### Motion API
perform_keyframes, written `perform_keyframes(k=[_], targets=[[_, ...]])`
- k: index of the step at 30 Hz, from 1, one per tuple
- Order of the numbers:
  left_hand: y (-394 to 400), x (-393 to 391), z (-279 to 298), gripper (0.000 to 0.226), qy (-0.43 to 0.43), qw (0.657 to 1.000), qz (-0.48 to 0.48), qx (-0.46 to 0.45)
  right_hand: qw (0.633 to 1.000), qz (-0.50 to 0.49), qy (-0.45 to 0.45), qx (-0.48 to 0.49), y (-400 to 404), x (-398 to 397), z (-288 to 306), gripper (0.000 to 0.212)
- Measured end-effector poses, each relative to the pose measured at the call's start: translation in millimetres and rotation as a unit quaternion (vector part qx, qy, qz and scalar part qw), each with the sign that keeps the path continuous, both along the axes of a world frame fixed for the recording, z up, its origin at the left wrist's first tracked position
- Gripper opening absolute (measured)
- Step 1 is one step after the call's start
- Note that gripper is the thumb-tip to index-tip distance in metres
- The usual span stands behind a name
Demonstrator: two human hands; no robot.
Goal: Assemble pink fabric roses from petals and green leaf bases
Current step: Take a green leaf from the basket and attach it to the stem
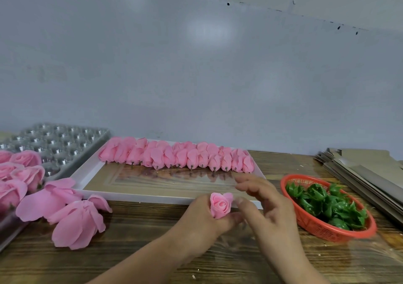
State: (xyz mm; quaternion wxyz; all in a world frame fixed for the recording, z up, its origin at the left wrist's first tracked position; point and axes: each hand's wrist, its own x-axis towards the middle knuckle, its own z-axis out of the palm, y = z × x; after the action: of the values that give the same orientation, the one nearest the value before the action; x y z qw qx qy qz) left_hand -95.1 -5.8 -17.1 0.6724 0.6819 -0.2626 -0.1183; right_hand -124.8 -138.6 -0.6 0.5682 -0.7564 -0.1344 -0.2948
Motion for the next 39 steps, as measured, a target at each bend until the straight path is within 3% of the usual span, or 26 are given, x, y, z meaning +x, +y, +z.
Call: perform_keyframes(k=[2, 5, 8, 12, 19, 22, 26, 31, 34, 39], targets=[[0.1, 0.7, -1.3, 0.008, -0.021, 0.999, 0.011, 0.021, 0.993, 0.023, 0.093, 0.067, -3.7, 3.4, -0.5, 0.02], [-0.9, 2.7, -5.0, 0.024, -0.05, 0.998, 0.037, 0.026, 0.979, 0.05, 0.158, 0.115, -3.3, 5.0, -0.7, 0.007], [-1.8, 2.2, -3.5, 0.017, -0.071, 0.996, 0.044, 0.026, 0.98, 0.066, 0.161, 0.094, 0.3, 3.1, -0.6, 0.011], [-1.8, 0.5, -1.0, 0.026, -0.06, 0.996, 0.062, 0.01, 0.985, 0.062, 0.146, 0.063, 0.0, 2.6, -0.7, 0.014], [-1.0, -2.0, 2.2, 0.011, -0.055, 0.998, 0.025, 0.014, 0.989, 0.08, 0.119, 0.021, 3.3, -2.6, 2.3, 0.026], [0.8, -1.4, 2.0, 0.025, -0.072, 0.997, 0.023, 0.022, 0.989, 0.062, 0.124, 0.047, 0.0, 0.8, -1.6, 0.018], [0.3, 0.9, -0.9, 0.014, -0.095, 0.994, 0.03, 0.039, 0.986, 0.064, 0.133, 0.076, 1.1, 2.1, -1.5, 0.008], [1.7, 2.8, -2.3, 0.032, -0.036, 0.994, 0.105, 0.021, 0.984, 0.015, 0.102, 0.144, -0.9, 5.1, -5.4, 0.021], [0.6, 4.9, -3.6, 0.034, 0.021, 0.986, 0.157, -0.054, 0.98, 0.038, 0.138, 0.138, 2.7, 6.2, -10.1, 0.023], [-1.5, 7.0, -2.5, 0.034, 0.163, 0.96, 0.117, -0.194, 0.977, 0.097, 0.154, 0.114, 17.4, 4.2, -18.9, 0.032]])
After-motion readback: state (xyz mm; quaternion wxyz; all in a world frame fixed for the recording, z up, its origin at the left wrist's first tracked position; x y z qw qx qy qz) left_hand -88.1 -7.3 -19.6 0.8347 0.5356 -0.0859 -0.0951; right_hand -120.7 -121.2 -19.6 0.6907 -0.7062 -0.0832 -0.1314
